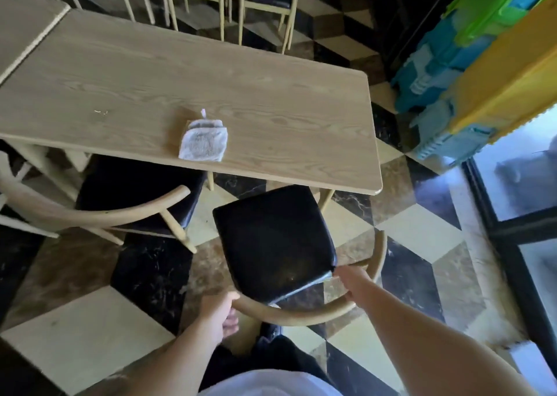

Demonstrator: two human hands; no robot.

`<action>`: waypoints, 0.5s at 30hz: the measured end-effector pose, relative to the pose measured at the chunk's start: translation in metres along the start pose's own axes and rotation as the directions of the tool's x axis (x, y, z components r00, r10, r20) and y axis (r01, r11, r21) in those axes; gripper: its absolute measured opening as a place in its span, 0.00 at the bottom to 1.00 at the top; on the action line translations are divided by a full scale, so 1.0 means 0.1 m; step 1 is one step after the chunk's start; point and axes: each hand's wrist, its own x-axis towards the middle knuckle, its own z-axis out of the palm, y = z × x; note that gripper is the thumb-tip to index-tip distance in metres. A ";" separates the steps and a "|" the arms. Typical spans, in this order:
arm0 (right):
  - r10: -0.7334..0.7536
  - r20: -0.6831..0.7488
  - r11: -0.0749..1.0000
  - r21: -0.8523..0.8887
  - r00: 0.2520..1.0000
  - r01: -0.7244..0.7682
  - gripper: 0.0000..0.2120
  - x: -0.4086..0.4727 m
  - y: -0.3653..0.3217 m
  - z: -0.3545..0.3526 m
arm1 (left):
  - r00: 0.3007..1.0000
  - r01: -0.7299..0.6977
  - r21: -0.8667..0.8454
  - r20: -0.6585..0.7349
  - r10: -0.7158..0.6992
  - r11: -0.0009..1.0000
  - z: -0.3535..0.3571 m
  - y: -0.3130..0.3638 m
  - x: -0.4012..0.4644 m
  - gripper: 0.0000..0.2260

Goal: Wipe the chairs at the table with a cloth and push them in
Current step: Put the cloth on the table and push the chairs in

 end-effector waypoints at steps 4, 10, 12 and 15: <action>0.081 -0.136 0.994 -0.067 0.987 -0.091 0.16 0.29 0.11 -0.34 | 0.998 0.047 -0.074 -0.038 -0.050 0.996 0.20 -0.14 0.08 0.21; 0.188 -0.268 0.980 0.115 0.945 -0.162 0.33 1.09 -0.04 -0.65 | 0.987 0.073 -0.262 -0.122 -0.108 0.962 0.42 -0.21 0.40 0.21; 0.249 -0.111 0.953 0.203 0.962 -0.224 0.17 1.36 -0.08 -0.63 | 0.969 0.074 -0.391 -0.189 -0.159 0.917 0.53 -0.22 0.54 0.19; 0.291 -0.023 0.916 0.295 0.956 -0.272 0.11 1.62 -0.07 -0.60 | 0.937 0.042 -0.470 -0.287 -0.198 0.881 0.73 -0.20 0.53 0.27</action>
